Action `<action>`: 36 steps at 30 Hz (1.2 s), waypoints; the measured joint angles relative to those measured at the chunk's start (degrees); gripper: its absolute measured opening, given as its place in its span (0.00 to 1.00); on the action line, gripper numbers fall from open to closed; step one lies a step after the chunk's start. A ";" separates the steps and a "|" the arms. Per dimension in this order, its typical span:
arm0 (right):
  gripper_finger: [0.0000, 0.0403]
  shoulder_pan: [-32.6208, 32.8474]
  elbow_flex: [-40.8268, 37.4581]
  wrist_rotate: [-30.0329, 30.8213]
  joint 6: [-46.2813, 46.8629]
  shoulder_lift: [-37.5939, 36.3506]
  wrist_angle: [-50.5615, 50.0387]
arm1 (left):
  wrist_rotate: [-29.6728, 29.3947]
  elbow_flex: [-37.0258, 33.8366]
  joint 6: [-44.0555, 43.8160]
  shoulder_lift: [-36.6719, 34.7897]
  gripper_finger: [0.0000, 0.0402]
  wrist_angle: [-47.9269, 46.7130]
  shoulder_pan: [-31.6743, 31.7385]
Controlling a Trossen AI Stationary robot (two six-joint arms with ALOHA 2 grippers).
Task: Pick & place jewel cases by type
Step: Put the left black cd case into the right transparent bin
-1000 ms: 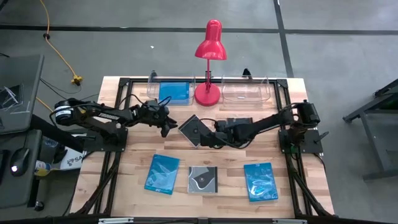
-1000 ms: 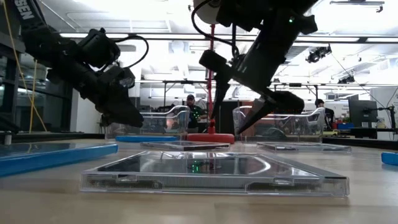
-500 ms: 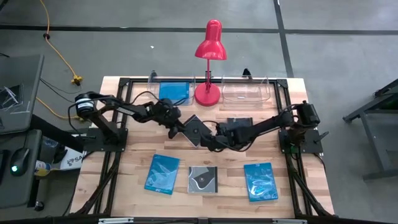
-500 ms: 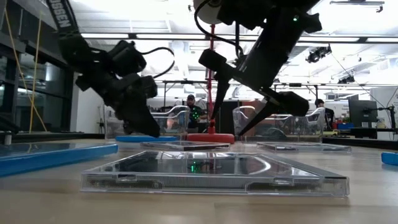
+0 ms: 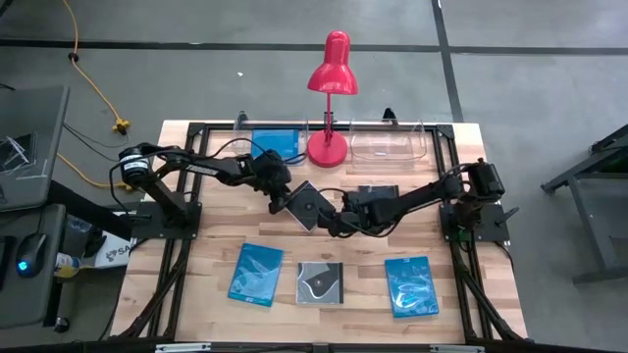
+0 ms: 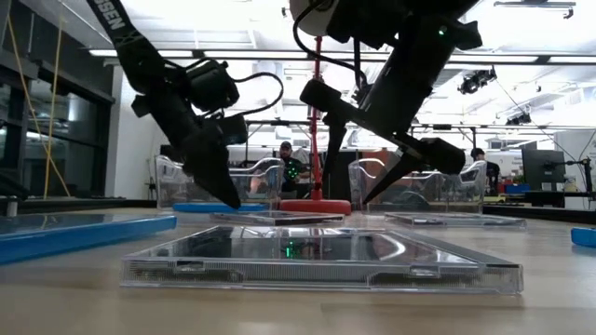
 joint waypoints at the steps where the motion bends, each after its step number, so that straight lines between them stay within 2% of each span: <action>1: 0.62 -0.05 0.00 0.09 -0.21 0.00 -0.05 | -0.96 0.14 -0.03 0.00 0.30 -1.11 0.00; 8: 0.62 -0.89 0.00 0.43 -1.25 0.00 -0.11 | -3.98 0.31 -1.93 -0.15 0.30 -4.16 0.00; 20: 0.62 -1.86 0.00 -0.29 -2.61 0.59 0.10 | 6.93 0.40 -5.82 2.71 0.30 -3.15 0.00; 25: 0.62 -1.84 0.00 -4.00 -2.54 3.80 1.73 | 7.75 0.42 -6.25 4.70 0.30 -3.15 0.04; 36: 0.62 -1.79 0.07 -3.73 -2.76 6.08 5.44 | 9.00 0.31 -7.98 4.86 0.30 -2.95 -0.36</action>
